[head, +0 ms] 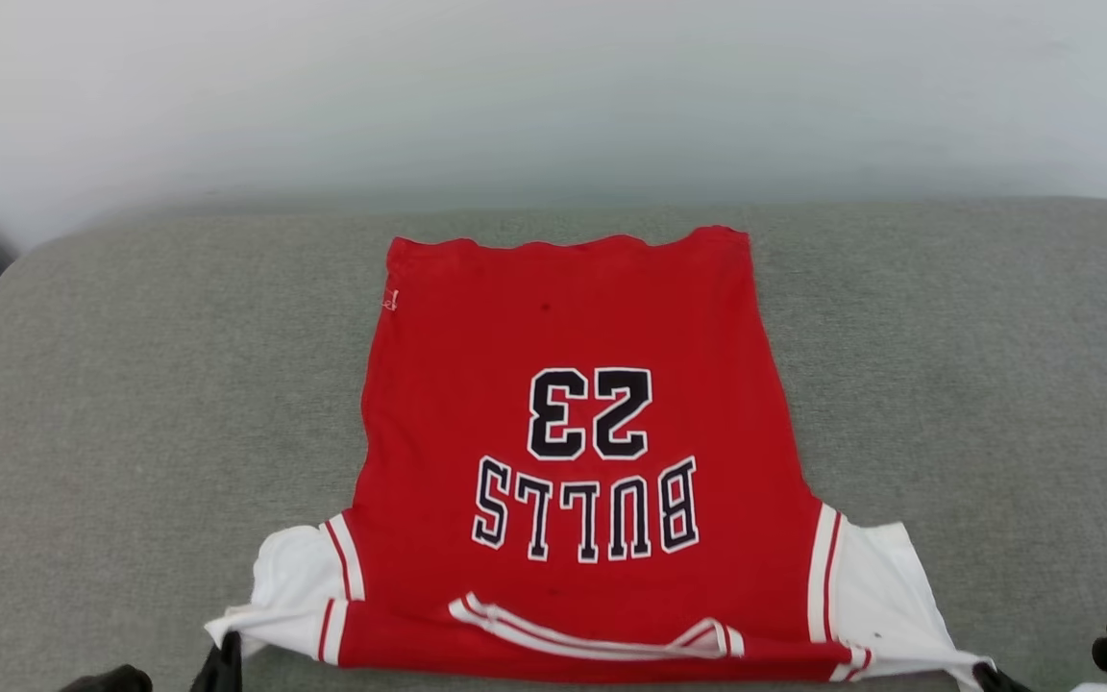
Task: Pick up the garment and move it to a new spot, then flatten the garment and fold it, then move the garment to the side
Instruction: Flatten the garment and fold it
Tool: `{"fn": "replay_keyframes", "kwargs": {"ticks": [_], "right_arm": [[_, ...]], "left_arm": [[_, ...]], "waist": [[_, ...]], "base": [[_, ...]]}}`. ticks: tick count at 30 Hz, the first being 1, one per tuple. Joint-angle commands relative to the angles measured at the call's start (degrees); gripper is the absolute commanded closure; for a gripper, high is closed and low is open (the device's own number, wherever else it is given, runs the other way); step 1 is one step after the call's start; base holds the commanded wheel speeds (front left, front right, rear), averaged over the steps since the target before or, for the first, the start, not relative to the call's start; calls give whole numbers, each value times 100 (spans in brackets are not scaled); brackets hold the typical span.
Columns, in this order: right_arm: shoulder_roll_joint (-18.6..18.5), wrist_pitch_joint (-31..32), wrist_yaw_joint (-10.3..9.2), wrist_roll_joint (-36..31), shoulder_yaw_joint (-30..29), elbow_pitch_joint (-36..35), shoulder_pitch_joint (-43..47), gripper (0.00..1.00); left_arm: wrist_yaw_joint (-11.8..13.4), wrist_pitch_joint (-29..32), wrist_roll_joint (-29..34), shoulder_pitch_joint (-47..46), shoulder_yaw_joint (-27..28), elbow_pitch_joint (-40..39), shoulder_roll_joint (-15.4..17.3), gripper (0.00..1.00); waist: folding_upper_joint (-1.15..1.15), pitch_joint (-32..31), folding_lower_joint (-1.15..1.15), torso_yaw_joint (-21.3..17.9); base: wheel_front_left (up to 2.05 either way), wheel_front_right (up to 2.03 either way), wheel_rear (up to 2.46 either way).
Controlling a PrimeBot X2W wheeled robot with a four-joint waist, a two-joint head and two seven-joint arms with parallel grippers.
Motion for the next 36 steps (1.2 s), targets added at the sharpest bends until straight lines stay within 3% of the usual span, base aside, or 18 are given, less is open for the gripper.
{"fn": "replay_keyframes", "kwargs": {"ticks": [1,2,3,4,10,15,24,29,36], "right_arm": [[56,96,-10,-116,-115,-130,101,100],[126,235,-10,-223,-194,-241,232,86],[211,370,-10,-269,-242,-353,313,52],[283,482,-10,-332,-289,-462,362,0],[377,965,-7,-417,-388,-996,-53,0],[225,944,-7,-409,-666,-929,-1187,0],[1,1175,-7,-704,-1093,887,-4092,0],[-144,1911,-7,-1099,-1083,1865,-5449,0],[-236,2768,-7,-1775,-1224,2715,-6861,0]], "left_arm": [[68,-7,8,82,9,-37,16,100],[79,19,13,134,-51,-63,-28,100],[79,22,17,167,-108,-87,-85,100],[79,27,32,181,-164,-99,-126,100],[-67,-9,76,-120,-378,-31,-293,100],[-163,-67,126,-361,-479,-32,-347,100],[-411,-320,352,-1085,-676,-207,-524,100],[-510,-392,447,-1425,-801,-385,-628,100],[-707,-469,578,-1900,-1018,-447,-798,100]], "waist": [[0,-18,2,57],[0,-16,2,88],[0,-8,2,112],[0,4,2,141],[0,117,2,284],[0,356,2,403],[0,1258,2,1007],[0,1853,2,1329],[0,2564,2,1720]], "base": [[0,0,0],[0,0,0],[0,0,0],[0,0,0],[0,0,0],[0,0,0],[0,0,0],[0,0,0],[0,0,0]]}}
